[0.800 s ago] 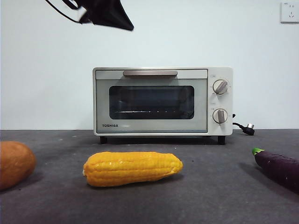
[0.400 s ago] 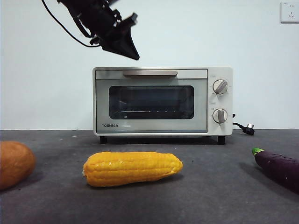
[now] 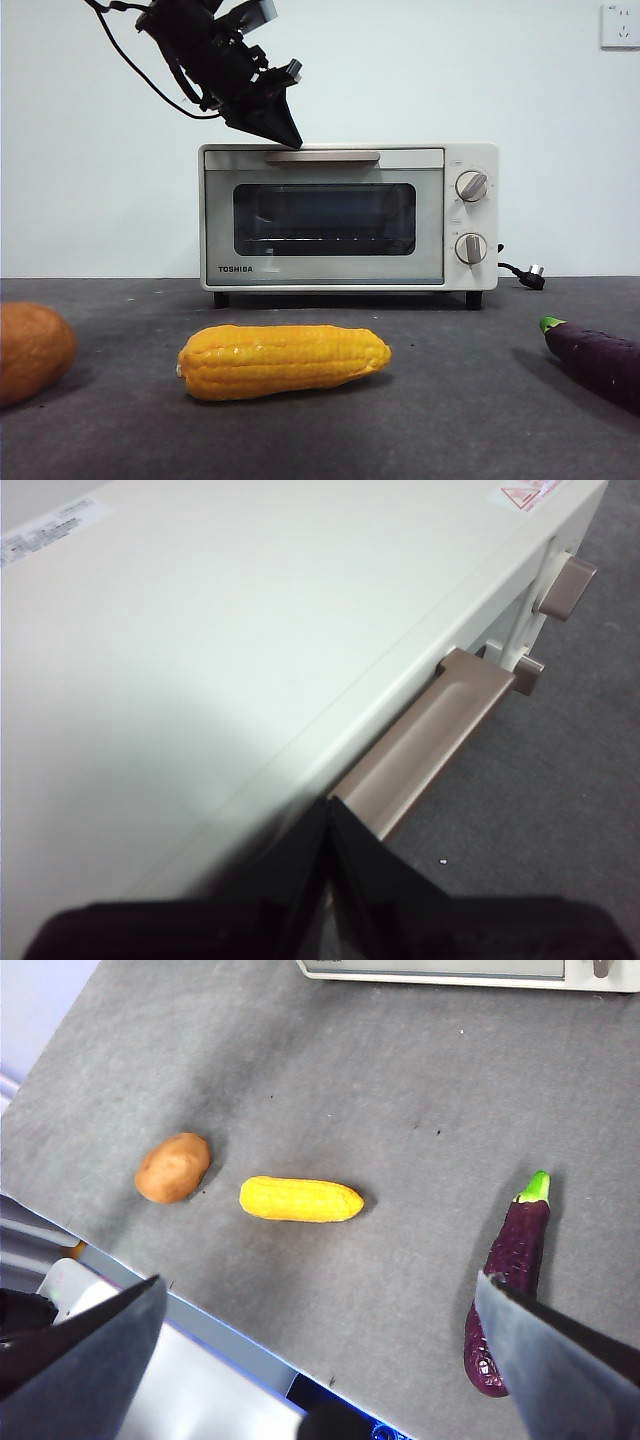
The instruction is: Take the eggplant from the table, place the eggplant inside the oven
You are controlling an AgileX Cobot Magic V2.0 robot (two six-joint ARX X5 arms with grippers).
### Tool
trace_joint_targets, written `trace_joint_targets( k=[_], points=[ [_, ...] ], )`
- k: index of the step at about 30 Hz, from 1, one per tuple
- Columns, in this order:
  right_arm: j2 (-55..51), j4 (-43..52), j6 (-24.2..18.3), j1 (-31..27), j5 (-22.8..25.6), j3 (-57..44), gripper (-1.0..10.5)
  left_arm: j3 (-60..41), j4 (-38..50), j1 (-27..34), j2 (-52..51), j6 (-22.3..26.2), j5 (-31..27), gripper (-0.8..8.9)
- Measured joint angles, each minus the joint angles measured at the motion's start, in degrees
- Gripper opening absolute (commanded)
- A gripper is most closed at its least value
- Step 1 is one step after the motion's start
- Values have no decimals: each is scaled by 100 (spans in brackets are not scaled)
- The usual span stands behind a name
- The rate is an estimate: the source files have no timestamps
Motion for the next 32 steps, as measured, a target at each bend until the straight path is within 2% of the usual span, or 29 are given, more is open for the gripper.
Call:
trace_joint_targets(
  k=[14,32],
  points=[
    [7,20,-2,0,0,0,566,15,120,-31,111,44,17,-6],
    [142,105,-2,0,2,0,566,133,-302,-540,186,111,90,-6]
  ],
)
